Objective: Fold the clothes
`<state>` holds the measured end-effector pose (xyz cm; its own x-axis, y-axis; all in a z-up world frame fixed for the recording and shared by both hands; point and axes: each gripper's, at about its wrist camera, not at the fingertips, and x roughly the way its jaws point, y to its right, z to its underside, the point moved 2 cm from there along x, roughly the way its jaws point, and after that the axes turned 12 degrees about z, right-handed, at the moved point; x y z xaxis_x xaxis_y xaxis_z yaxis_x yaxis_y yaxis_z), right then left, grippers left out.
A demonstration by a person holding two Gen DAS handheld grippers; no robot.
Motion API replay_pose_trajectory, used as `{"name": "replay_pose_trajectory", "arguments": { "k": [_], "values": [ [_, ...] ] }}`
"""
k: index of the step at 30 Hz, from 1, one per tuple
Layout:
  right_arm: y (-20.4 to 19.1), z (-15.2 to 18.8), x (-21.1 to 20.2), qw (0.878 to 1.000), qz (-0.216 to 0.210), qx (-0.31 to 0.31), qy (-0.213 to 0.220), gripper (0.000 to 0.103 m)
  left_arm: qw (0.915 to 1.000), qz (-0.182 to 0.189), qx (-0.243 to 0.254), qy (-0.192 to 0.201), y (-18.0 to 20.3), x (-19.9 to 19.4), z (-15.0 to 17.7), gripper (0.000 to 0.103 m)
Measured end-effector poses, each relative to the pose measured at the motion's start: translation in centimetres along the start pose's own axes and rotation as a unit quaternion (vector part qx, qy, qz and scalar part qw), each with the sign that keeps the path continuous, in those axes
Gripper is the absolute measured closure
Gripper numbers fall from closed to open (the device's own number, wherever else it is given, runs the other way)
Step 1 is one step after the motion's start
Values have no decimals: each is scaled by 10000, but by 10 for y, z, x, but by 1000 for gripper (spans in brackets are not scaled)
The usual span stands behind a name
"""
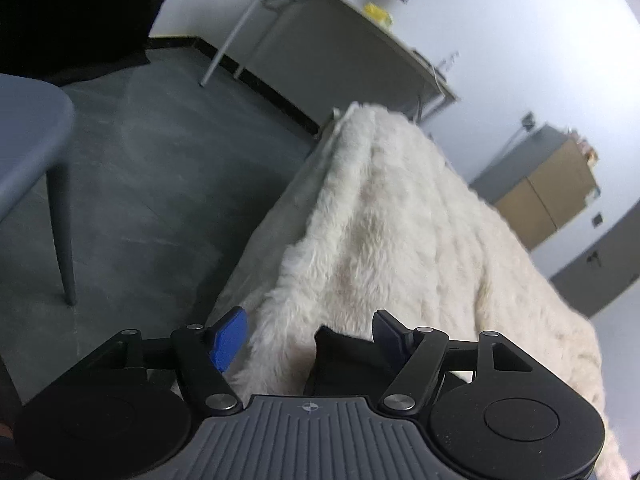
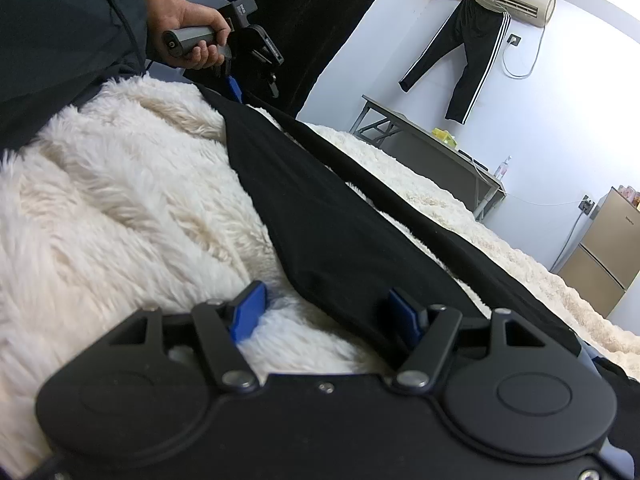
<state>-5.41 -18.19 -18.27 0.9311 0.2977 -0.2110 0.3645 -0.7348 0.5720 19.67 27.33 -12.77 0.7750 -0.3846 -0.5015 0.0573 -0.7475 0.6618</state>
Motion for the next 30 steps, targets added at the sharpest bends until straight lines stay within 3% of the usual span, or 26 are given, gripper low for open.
{"name": "replay_pose_trajectory", "arguments": {
  "k": [2, 4, 6, 11, 15, 16, 17, 18, 20, 21, 22, 24, 27, 30],
  "values": [
    [0, 0, 0, 10000, 4, -8, 7, 37, 9996, -32, 150, -252, 4, 11, 3, 44],
    [-1, 0, -1, 10000, 15, -20, 15, 37, 9983, -40, 397, -428, 10, 21, 4, 103],
    [-1, -1, -2, 10000, 28, -30, 23, 37, 9971, -60, 698, -294, 21, 23, 2, 103],
    [-2, -1, -3, 9999, 72, -65, 51, 37, 9895, 220, 1001, 1021, 42, -15, -15, 103],
    [-3, -1, -4, 9999, 75, -66, 56, 37, 9907, -346, 1052, 791, 35, -9, -11, 103],
    [-3, -1, -4, 9999, 76, -66, 59, 37, 9891, -786, 1034, 700, 29, -7, -10, 101],
    [-3, -1, -4, 9999, 77, -66, 62, 37, 9892, -1063, 837, 569, 20, -5, -10, 99],
    [-3, -1, -4, 9999, 78, -66, 63, 37, 9918, -1085, 546, 409, 9, -3, -10, 98],
    [-3, -1, -4, 9999, 78, -66, 63, 37, 9943, -1009, 51, 339, -6, -5, -10, 76],
    [-3, -1, -4, 9999, 79, -65, 62, 37, 9938, -997, -200, 454, -12, -12, -10, 52],
    [-3, -1, -4, 9999, 82, -64, 65, 37, 9928, -938, -463, 577, -18, -19, -11, 42],
    [-4, -1, -4, 9999, 90, -67, 70, 37, 9918, -619, -912, 646, -26, -29, -8, 42],
    [-4, -1, -3, 9999, 93, -69, 68, 37, 9842, 112, -1738, 328, -34, -39, 6, 42],
    [-5, -1, -3, 9999, 96, -73, 66, 37, 9800, 497, -1927, 63, -27, -49, 17, 42]
  ]
}}
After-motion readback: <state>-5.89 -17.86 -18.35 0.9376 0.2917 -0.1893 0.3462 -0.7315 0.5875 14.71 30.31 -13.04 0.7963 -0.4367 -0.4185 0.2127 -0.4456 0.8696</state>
